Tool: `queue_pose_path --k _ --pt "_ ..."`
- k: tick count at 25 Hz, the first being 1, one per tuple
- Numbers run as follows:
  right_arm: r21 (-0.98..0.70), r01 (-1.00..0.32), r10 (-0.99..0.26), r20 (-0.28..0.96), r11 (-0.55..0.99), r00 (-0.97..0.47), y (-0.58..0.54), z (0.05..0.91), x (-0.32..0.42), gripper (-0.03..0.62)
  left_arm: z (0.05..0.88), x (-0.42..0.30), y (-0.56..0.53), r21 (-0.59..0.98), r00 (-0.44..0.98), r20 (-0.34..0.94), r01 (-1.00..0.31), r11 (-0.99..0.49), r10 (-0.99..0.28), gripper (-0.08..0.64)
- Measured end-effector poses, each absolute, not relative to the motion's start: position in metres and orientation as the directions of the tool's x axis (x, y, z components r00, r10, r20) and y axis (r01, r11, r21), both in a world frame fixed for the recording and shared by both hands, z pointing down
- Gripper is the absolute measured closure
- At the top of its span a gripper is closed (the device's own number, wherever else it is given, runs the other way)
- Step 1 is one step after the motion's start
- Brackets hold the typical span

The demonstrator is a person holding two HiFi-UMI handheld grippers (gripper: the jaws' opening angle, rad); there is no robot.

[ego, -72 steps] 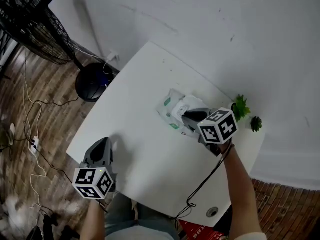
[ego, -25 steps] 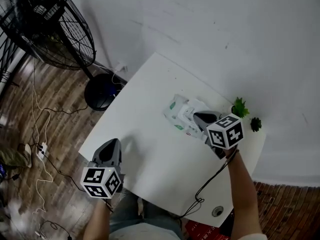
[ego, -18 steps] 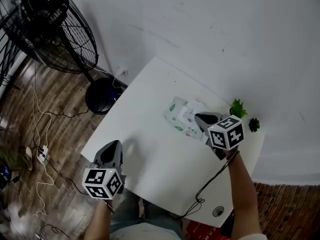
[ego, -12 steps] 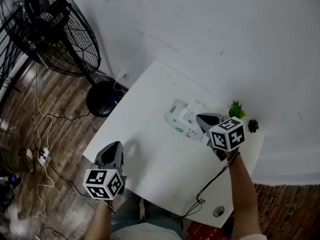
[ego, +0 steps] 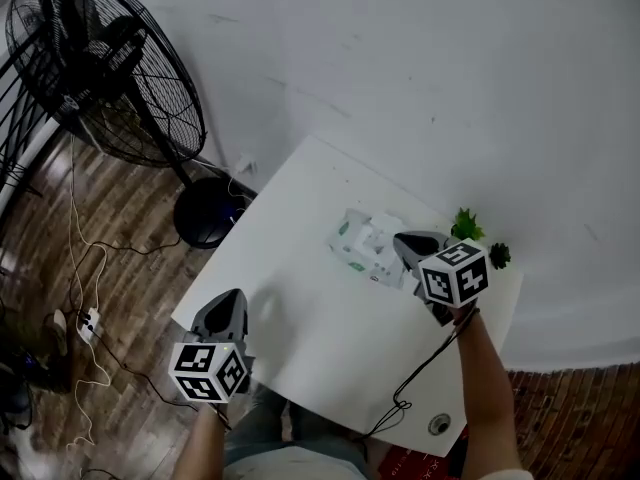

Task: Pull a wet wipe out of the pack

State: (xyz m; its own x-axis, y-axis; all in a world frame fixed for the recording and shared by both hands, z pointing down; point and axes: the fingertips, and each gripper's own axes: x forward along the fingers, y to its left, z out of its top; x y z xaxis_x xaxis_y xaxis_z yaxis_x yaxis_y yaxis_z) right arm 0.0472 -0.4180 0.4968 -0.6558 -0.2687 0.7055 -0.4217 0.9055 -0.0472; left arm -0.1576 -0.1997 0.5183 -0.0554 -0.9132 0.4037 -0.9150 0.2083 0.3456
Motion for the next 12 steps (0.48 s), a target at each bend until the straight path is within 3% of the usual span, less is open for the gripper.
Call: queue_pose_path --k 12 --pt "-0.025 -0.464 -0.332 0.666 0.885 -0.668 -0.411 0.465 0.054 0.592 0.499 -0.155 -0.206 0.344 -0.023 0.366 -0.926 0.158 -0.93 0.558"
